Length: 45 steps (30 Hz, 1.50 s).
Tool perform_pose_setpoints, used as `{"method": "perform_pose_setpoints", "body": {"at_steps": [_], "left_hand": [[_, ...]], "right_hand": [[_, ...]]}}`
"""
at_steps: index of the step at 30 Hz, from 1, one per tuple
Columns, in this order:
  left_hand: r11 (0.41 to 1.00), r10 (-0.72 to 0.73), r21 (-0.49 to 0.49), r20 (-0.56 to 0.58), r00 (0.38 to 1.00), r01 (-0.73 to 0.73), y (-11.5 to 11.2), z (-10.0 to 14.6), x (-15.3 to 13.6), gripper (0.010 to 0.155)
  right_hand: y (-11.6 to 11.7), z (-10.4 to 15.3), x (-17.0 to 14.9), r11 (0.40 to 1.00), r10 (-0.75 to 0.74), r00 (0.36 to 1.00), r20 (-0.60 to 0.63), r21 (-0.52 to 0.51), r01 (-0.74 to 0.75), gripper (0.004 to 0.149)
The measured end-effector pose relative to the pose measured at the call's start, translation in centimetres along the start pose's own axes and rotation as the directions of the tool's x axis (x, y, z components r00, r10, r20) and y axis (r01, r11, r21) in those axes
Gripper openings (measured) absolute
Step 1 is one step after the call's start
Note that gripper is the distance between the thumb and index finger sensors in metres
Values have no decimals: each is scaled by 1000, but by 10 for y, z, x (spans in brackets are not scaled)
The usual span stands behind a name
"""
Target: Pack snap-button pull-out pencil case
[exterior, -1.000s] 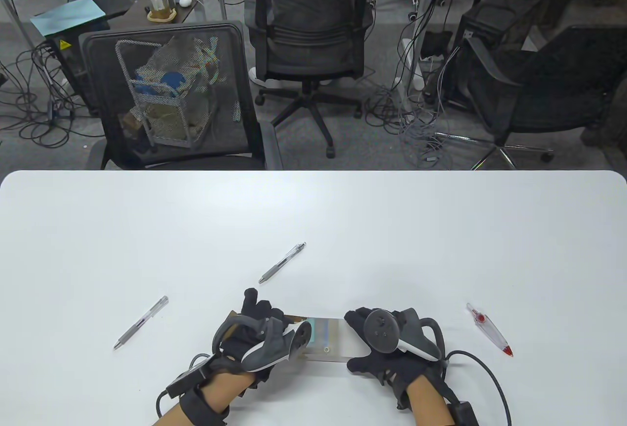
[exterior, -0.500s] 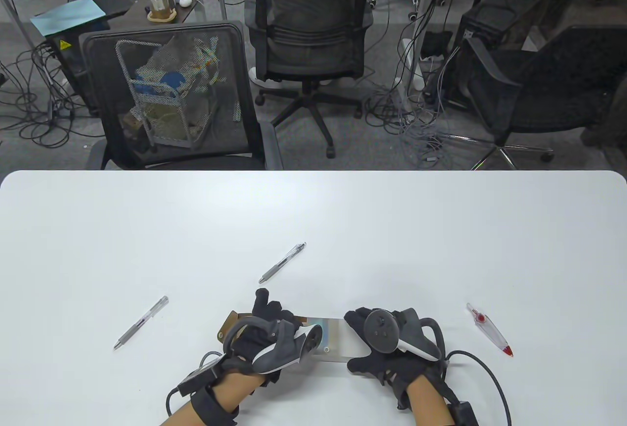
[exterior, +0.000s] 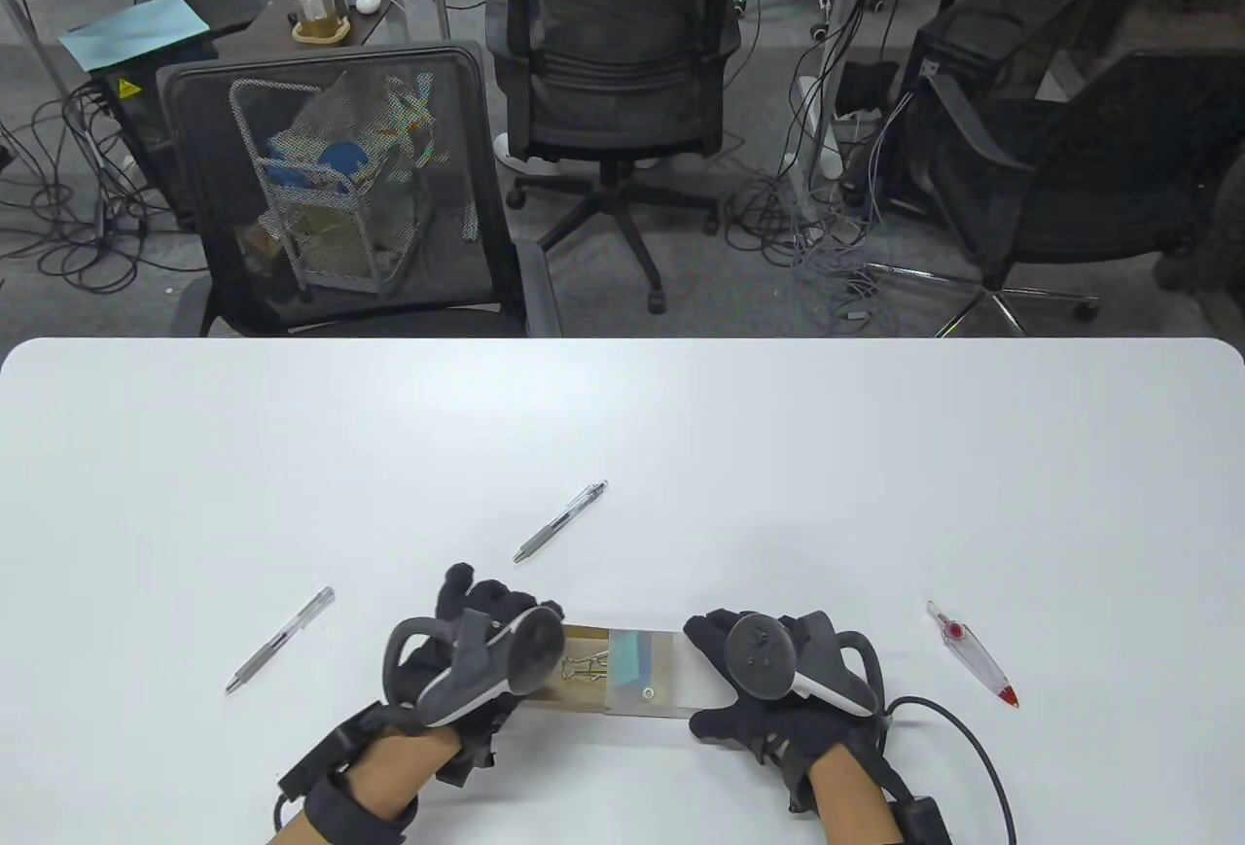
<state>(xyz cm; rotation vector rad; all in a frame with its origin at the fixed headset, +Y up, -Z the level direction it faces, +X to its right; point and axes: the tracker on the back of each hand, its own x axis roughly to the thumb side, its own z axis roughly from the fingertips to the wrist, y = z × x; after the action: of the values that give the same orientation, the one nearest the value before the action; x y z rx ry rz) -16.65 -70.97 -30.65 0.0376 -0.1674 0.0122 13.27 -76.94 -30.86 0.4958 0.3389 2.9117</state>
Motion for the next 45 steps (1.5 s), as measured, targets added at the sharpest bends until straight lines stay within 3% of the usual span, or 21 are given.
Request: {"method": "perform_pose_setpoints", "body": {"at_steps": [5, 10, 19, 22, 27, 35, 41, 45], "left_hand": [[992, 120, -9, -243, 963, -126, 13, 4, -79, 66], [989, 81, -74, -458, 885, -129, -3, 8, -150, 72], [954, -141, -296, -591, 794, -51, -42, 18, -203, 68], [943, -157, -326, -607, 779, -63, -48, 20, -210, 63], [953, -110, -288, -611, 784, -91, -52, 21, -214, 53], [951, -78, -285, -597, 798, -120, -51, 21, -215, 51], [989, -6, -131, -481, 877, -65, -11, 17, -180, 51], [998, 5, -51, -293, 956, -21, 21, 16, -133, 51]], "right_hand": [[0, 0, 0, 1000, -2, 1000, 0, 3, 2, 90], [0, 0, 0, 1000, -6, 1000, 2, 4, 6, 90], [0, 0, -1, 1000, -8, 1000, 2, 7, 8, 91], [0, 0, -1, 1000, -9, 1000, 2, 9, 9, 90], [0, 0, -1, 1000, -9, 1000, 1, 10, 9, 90], [0, 0, -1, 1000, -10, 1000, 1, 12, 10, 90], [1, 0, -1, 1000, -8, 1000, 1, 13, 8, 90], [1, 0, -1, 1000, 0, 1000, 2, 9, 0, 91]]}}
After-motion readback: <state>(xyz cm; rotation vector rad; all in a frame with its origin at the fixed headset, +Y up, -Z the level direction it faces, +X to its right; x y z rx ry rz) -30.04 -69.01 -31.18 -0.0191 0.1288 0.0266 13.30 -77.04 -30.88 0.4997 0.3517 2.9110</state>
